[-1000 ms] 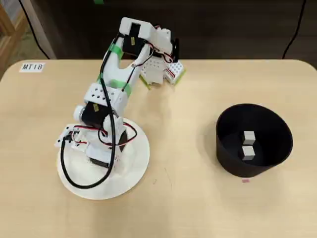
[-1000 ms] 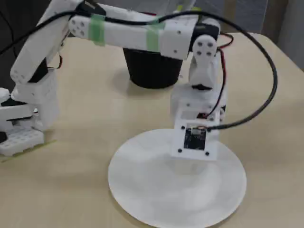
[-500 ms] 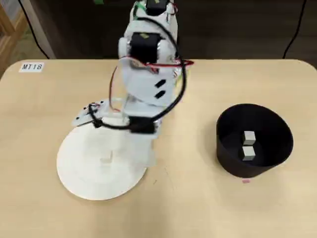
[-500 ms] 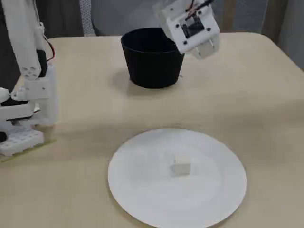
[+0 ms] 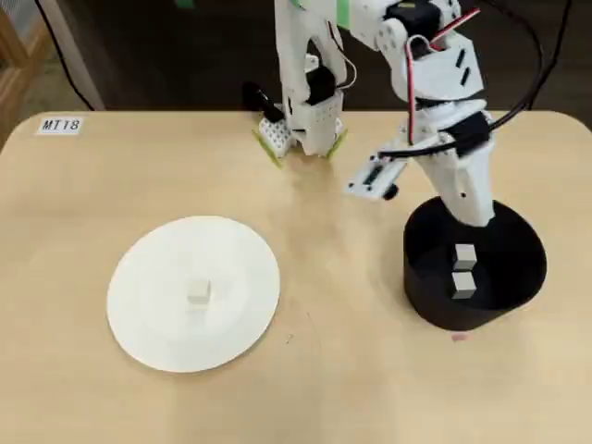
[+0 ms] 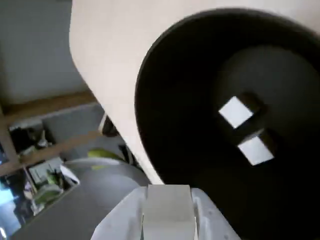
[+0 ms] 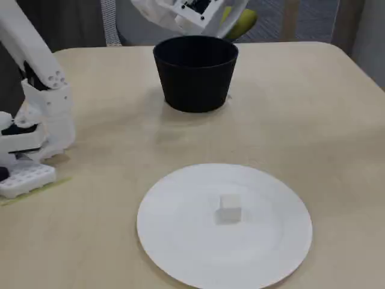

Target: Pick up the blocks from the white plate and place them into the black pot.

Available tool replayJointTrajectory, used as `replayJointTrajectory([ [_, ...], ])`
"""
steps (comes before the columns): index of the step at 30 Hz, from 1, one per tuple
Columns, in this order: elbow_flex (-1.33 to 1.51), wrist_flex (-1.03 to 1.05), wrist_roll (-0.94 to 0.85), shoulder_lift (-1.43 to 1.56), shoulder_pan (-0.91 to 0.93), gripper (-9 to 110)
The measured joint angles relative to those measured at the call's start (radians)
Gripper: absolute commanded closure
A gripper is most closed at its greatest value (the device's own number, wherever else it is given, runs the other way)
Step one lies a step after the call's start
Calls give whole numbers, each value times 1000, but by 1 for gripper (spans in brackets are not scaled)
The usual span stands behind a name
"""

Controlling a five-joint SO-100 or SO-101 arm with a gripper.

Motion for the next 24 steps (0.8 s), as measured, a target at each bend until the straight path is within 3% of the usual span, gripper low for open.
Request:
replayJointTrajectory([
  [3,0,-43,-15,-51,-8,104],
  [8,0,-57,-40,-67,-6,70],
  [12,0,-37,-46,-67,31,66],
  [14,0,-17,-46,-67,52,71],
  [16,0,5,-46,-67,75,97],
  [17,0,21,-44,-67,87,104],
  [24,-141,364,-94,-66,327,104],
])
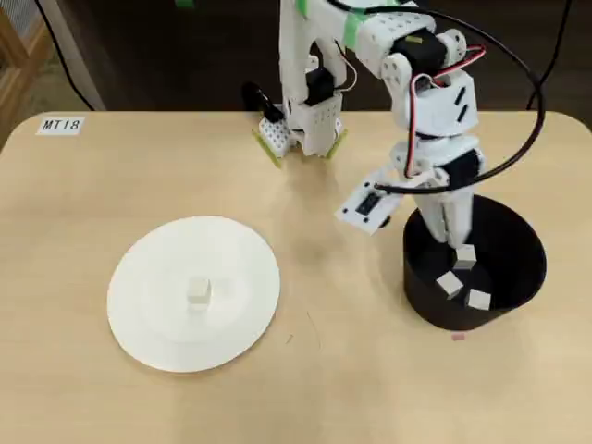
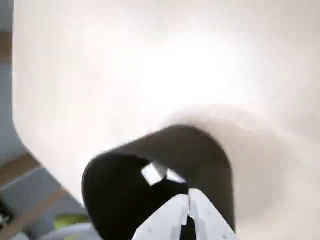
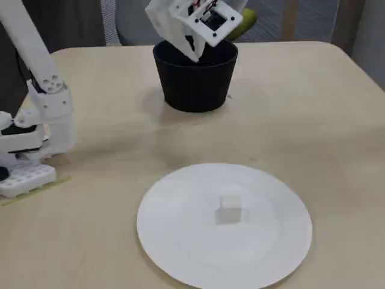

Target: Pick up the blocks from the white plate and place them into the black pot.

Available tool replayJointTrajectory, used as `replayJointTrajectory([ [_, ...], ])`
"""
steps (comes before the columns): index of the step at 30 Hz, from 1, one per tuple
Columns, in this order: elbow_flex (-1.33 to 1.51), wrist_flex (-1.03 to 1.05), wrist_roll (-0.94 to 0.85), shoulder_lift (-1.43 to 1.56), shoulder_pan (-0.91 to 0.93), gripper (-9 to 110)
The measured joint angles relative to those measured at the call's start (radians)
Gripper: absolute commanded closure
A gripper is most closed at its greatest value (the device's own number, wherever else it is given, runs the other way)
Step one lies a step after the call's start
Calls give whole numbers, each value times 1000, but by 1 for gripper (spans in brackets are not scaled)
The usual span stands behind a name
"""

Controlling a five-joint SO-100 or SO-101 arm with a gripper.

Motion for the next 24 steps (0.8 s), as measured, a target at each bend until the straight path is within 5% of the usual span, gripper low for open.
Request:
replayJointTrajectory([
  [10,-173,255,-247,-153,540,104],
  [24,-179,264,-528,-325,781,104],
])
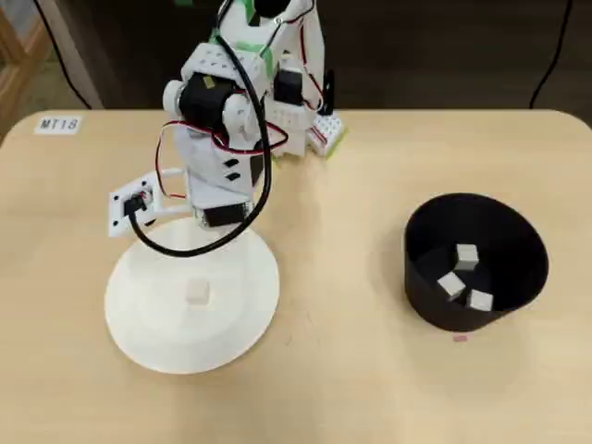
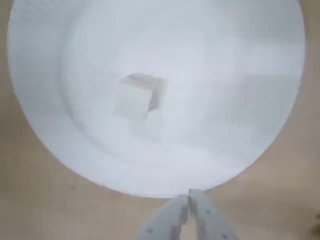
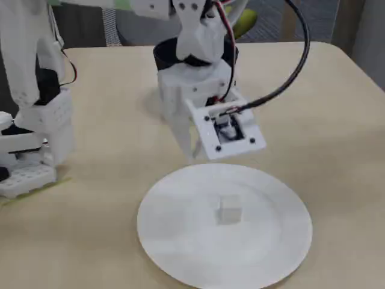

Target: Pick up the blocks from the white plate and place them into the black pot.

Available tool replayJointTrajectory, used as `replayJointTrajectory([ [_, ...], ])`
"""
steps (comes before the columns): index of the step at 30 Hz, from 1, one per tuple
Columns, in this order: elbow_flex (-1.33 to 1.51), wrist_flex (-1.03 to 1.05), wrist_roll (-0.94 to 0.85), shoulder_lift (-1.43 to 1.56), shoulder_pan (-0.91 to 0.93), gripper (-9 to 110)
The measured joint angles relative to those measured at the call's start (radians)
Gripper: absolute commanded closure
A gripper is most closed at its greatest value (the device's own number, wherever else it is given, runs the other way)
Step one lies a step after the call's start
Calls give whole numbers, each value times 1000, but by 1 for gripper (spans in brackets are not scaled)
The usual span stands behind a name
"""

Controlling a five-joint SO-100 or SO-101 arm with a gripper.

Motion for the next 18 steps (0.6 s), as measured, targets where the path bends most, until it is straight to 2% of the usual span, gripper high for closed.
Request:
replayJointTrajectory([
  [4,-2,-11,-8,-26,21,104],
  [10,-2,-34,5,-34,37,79],
  [14,-2,-38,5,-41,46,71],
  [18,-2,-38,26,-63,52,69],
])
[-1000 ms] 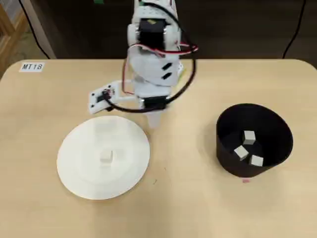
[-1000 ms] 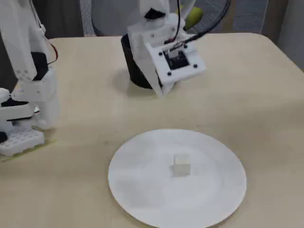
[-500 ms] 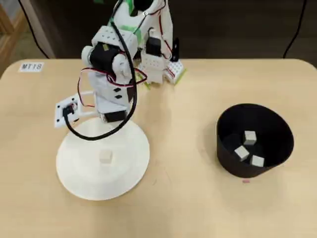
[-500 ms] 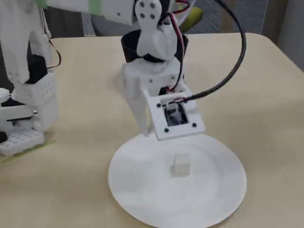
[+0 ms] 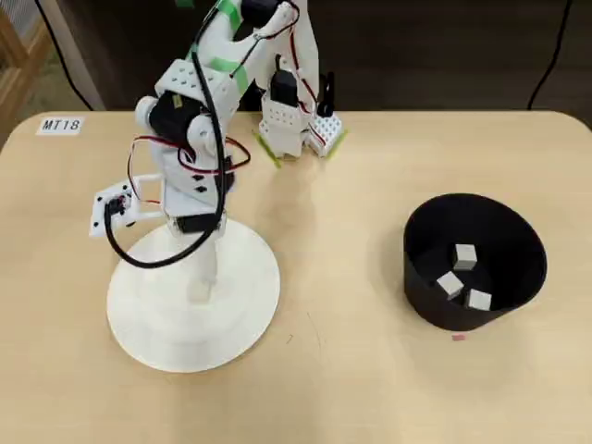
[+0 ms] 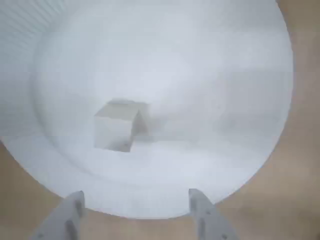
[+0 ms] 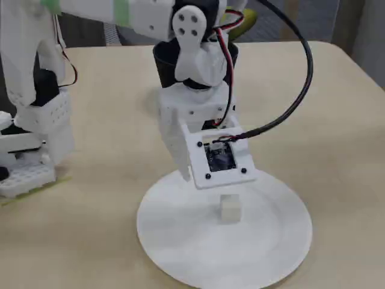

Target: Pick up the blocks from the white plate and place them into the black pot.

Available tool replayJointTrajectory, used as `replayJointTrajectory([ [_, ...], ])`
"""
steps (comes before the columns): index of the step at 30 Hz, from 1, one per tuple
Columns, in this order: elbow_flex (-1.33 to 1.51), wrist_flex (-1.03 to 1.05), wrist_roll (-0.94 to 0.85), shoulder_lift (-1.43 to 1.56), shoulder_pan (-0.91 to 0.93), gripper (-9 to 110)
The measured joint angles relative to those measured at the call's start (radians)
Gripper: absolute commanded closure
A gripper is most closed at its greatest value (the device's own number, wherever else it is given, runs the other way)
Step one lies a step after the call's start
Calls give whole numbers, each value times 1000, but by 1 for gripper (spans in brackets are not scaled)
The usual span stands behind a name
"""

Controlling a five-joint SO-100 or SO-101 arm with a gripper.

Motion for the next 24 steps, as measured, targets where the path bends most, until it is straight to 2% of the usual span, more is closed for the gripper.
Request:
replayJointTrajectory([
  [10,-74,-25,94,-117,26,68],
  [24,-189,-25,120,-267,12,70],
])
